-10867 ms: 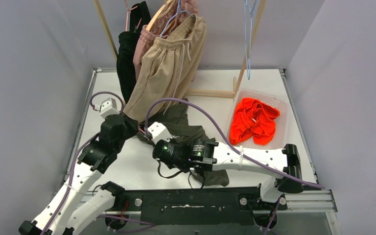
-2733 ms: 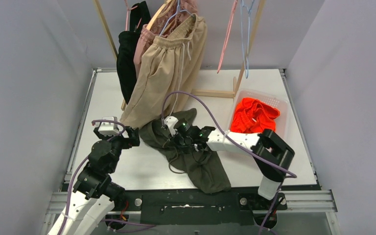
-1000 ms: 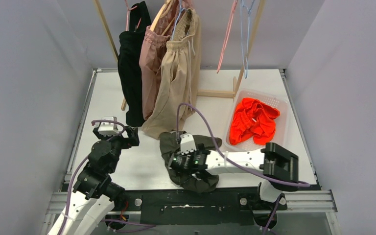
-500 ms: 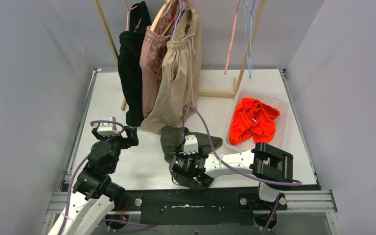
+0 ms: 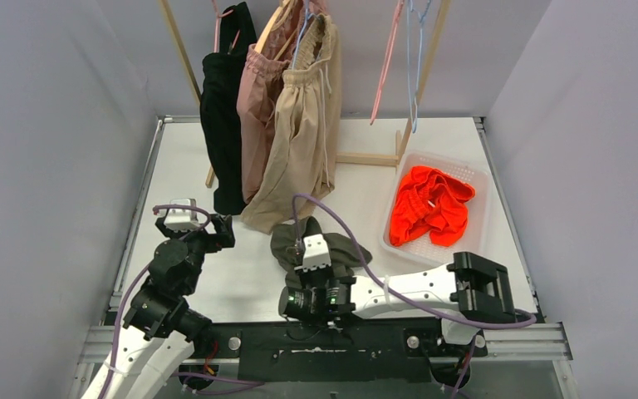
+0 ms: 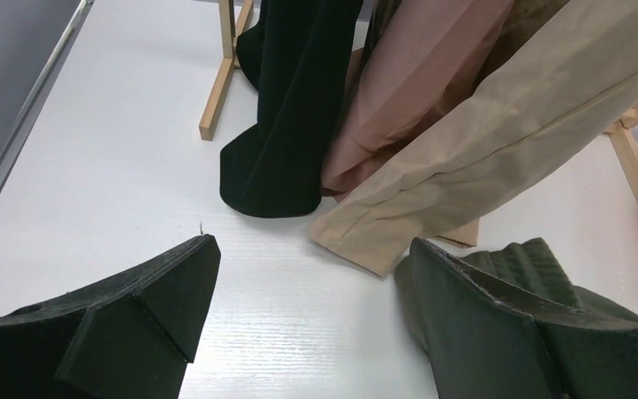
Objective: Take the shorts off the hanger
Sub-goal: Pick up the shorts at the center of the board.
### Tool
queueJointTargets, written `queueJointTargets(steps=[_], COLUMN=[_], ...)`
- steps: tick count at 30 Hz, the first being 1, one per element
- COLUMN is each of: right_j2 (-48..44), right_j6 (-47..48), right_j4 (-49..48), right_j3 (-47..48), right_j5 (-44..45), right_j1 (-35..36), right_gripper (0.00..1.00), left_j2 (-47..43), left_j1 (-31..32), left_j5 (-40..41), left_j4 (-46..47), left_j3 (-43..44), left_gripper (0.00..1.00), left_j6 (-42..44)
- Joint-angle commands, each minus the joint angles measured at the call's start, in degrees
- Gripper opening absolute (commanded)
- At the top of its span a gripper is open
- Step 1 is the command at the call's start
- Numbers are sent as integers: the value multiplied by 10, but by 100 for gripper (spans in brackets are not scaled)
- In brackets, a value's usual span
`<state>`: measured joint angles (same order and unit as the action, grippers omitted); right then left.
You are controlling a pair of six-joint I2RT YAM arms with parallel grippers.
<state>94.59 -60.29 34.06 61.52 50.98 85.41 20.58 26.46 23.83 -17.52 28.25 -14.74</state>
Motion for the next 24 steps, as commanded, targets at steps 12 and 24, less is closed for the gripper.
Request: queueJointTargets(steps=[12, 24], right_j2=[-295, -341], right_j6=[72, -40], right_j4=[18, 221], right_j3=[-46, 47], right_j5=[177, 288], right_j1=[29, 50], right_gripper=[0, 0], left_j2=[-12, -15], left_j1=[-4, -4], left_j5=[11, 7], left_j4=[18, 19], left_j3=[14, 14], left_gripper=[86, 85], left_j6=[3, 2])
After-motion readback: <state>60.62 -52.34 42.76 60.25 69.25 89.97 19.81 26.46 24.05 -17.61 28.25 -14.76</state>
